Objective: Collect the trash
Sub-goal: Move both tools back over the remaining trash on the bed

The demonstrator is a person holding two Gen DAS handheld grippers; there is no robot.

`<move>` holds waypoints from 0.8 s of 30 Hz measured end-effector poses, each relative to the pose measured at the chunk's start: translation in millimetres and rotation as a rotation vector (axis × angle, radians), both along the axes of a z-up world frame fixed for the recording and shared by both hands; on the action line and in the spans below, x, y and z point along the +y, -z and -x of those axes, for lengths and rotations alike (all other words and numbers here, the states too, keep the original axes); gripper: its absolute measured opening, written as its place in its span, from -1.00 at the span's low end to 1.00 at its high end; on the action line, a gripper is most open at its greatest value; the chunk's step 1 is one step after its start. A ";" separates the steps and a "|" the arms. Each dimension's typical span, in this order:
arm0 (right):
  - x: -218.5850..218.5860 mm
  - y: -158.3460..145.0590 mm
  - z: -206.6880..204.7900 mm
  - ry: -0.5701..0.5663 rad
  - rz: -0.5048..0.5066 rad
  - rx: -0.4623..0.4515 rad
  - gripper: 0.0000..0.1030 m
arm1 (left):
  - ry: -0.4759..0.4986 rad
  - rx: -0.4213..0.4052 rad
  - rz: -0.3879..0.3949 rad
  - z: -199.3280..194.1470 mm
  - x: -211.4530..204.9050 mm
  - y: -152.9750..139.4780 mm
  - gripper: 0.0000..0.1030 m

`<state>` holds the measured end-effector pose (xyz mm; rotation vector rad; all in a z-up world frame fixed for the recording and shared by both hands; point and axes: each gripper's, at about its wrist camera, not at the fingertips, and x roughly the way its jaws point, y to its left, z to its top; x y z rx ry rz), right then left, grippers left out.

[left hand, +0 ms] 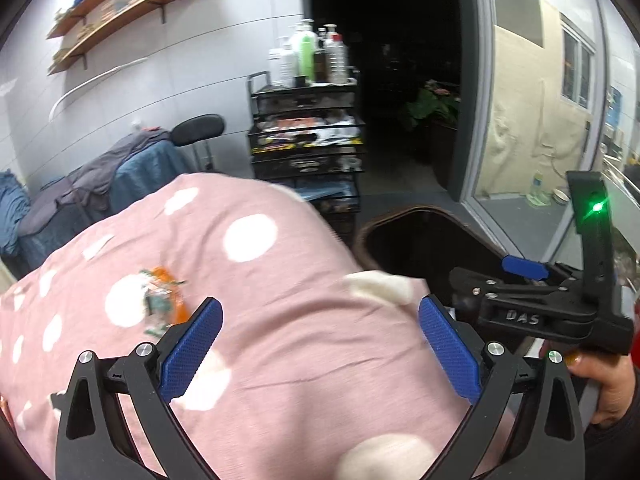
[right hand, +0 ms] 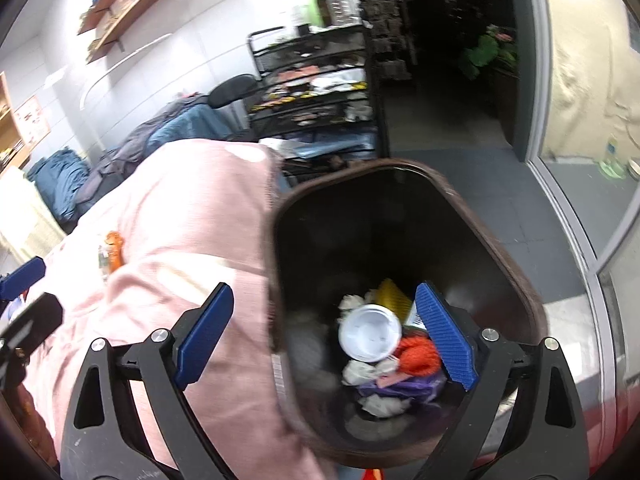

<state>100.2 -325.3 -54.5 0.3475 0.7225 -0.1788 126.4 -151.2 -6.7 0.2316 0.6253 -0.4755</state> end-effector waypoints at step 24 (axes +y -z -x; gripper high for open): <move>148.9 -35.4 -61.3 -0.378 0.060 -0.031 0.86 | -0.267 0.153 -0.003 -73.1 146.1 39.6 0.89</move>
